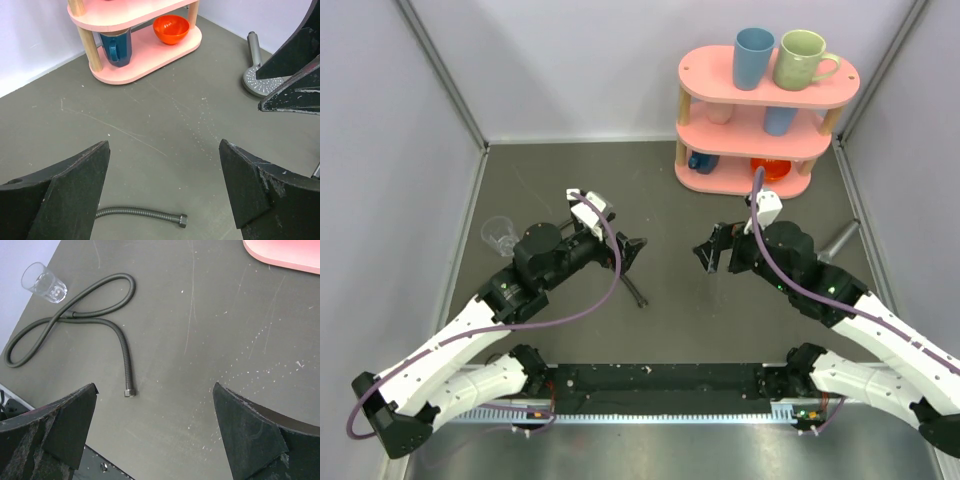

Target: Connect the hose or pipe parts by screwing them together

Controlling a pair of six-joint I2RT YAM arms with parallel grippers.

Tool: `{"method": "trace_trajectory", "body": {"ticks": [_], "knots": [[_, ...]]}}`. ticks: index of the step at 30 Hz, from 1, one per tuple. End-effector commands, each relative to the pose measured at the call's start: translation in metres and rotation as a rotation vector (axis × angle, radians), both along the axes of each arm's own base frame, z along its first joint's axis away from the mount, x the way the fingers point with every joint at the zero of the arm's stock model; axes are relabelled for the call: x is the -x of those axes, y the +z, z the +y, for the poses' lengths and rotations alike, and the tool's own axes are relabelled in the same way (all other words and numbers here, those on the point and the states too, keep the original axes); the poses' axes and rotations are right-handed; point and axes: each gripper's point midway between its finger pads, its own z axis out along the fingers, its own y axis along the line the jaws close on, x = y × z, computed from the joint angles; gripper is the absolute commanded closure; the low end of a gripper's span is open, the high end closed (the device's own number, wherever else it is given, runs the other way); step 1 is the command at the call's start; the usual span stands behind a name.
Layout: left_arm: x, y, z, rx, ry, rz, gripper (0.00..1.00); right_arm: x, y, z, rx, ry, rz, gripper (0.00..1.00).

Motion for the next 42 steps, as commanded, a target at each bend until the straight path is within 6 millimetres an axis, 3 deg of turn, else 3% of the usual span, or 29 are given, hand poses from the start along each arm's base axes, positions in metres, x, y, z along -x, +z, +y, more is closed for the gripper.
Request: {"method": "trace_trajectory", "body": {"ticks": [1, 4, 7, 8, 11, 18, 21, 28, 32, 38, 42], "knots": [[-0.005, 0.023, 0.006, 0.035, 0.044, -0.062, 0.05, -0.006, 0.03, -0.002, -0.073, -0.034, -0.064, 0.01], [-0.015, 0.016, 0.011, 0.014, 0.104, -0.033, 0.05, -0.005, 0.027, -0.003, -0.074, -0.033, -0.058, 0.01], [-0.038, 0.003, 0.029, -0.01, 0.292, 0.037, 0.05, -0.002, 0.023, -0.006, -0.066, -0.03, -0.062, 0.01], [-0.05, -0.001, 0.048, -0.023, 0.431, 0.046, 0.05, -0.002, 0.023, -0.006, -0.067, -0.029, -0.065, 0.01], [-0.069, -0.023, 0.071, -0.07, 0.642, 0.147, 0.09, 0.003, 0.022, -0.009, -0.072, -0.022, -0.068, 0.01], [-0.103, -0.094, 0.126, -0.029, 0.927, 0.47, 0.18, 0.013, 0.016, -0.008, -0.084, 0.028, -0.064, 0.01], [-0.113, -0.123, 0.137, -0.078, 0.979, 0.524, 0.21, 0.02, 0.016, -0.006, -0.083, 0.073, -0.076, 0.01], [-0.137, -0.186, 0.114, -0.166, 0.94, 0.649, 0.21, 0.043, 0.029, 0.004, -0.105, 0.226, -0.116, 0.01], [-0.148, -0.219, 0.092, -0.217, 0.863, 0.734, 0.23, 0.052, 0.036, 0.0, -0.119, 0.25, -0.151, 0.01], [-0.159, -0.248, 0.077, -0.281, 0.799, 0.785, 0.25, 0.057, 0.037, -0.011, -0.131, 0.234, -0.19, 0.01], [-0.164, -0.256, 0.072, -0.334, 0.751, 0.787, 0.25, 0.058, 0.037, -0.015, -0.125, 0.231, -0.202, 0.01]]}}
